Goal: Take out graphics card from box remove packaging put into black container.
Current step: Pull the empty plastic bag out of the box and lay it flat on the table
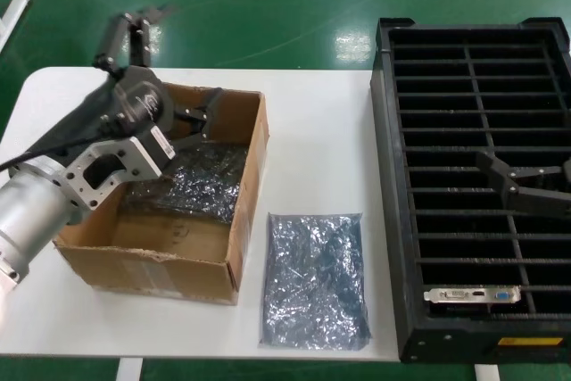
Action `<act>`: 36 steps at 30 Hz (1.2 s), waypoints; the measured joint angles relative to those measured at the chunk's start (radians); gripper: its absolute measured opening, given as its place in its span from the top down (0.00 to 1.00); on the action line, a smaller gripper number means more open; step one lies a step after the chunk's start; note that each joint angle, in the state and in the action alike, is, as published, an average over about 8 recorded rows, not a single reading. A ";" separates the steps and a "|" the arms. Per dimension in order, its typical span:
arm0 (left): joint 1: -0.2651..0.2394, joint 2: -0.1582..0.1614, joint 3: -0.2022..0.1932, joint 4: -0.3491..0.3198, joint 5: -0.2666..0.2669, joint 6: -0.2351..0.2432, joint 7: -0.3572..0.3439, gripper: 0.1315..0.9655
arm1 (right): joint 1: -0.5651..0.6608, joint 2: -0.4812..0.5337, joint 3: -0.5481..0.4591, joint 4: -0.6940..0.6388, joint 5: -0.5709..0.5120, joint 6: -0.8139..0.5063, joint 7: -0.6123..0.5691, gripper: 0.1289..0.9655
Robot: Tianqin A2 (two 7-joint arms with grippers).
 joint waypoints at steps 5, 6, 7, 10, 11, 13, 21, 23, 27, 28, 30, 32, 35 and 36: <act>0.017 0.004 -0.006 0.000 -0.025 -0.021 0.000 0.26 | -0.009 -0.011 -0.005 -0.006 0.012 0.024 -0.026 0.00; 0.021 0.006 -0.006 0.001 -0.031 -0.024 -0.002 0.24 | -0.012 -0.014 -0.006 -0.008 0.016 0.031 -0.034 0.00; 0.025 0.009 -0.006 0.003 -0.037 -0.028 -0.004 0.21 | -0.015 -0.018 -0.008 -0.010 0.019 0.039 -0.042 0.00; 0.040 0.016 -0.009 0.006 -0.057 -0.042 -0.011 0.16 | -0.024 -0.029 -0.012 -0.016 0.031 0.064 -0.069 0.00; 0.045 0.018 -0.010 0.007 -0.064 -0.047 -0.013 0.15 | -0.028 -0.033 -0.014 -0.018 0.036 0.072 -0.078 0.00; 0.056 0.023 -0.012 0.009 -0.079 -0.057 -0.018 0.12 | -0.035 -0.041 -0.018 -0.023 0.045 0.091 -0.098 0.00; 0.102 0.044 -0.020 0.019 -0.140 -0.100 -0.037 0.03 | -0.063 -0.076 -0.032 -0.042 0.081 0.165 -0.179 0.00; 0.113 0.050 -0.022 0.021 -0.155 -0.111 -0.042 0.02 | -0.070 -0.084 -0.036 -0.046 0.091 0.184 -0.199 0.00; 0.136 0.060 -0.026 0.026 -0.186 -0.132 -0.051 0.00 | -0.084 -0.101 -0.043 -0.056 0.109 0.221 -0.240 0.00; 0.142 0.063 -0.027 0.027 -0.194 -0.138 -0.054 0.00 | -0.088 -0.106 -0.045 -0.058 0.114 0.231 -0.250 0.00; 0.153 0.068 -0.030 0.029 -0.209 -0.148 -0.058 0.00 | -0.095 -0.114 -0.049 -0.063 0.123 0.249 -0.270 0.00; 0.164 0.073 -0.032 0.031 -0.224 -0.159 -0.063 0.00 | -0.102 -0.123 -0.052 -0.068 0.132 0.268 -0.290 0.00; 0.182 0.081 -0.035 0.035 -0.247 -0.175 -0.071 0.00 | -0.113 -0.136 -0.058 -0.075 0.147 0.297 -0.321 0.00; 0.187 0.084 -0.036 0.036 -0.255 -0.181 -0.073 0.00 | -0.117 -0.140 -0.060 -0.077 0.151 0.306 -0.332 0.00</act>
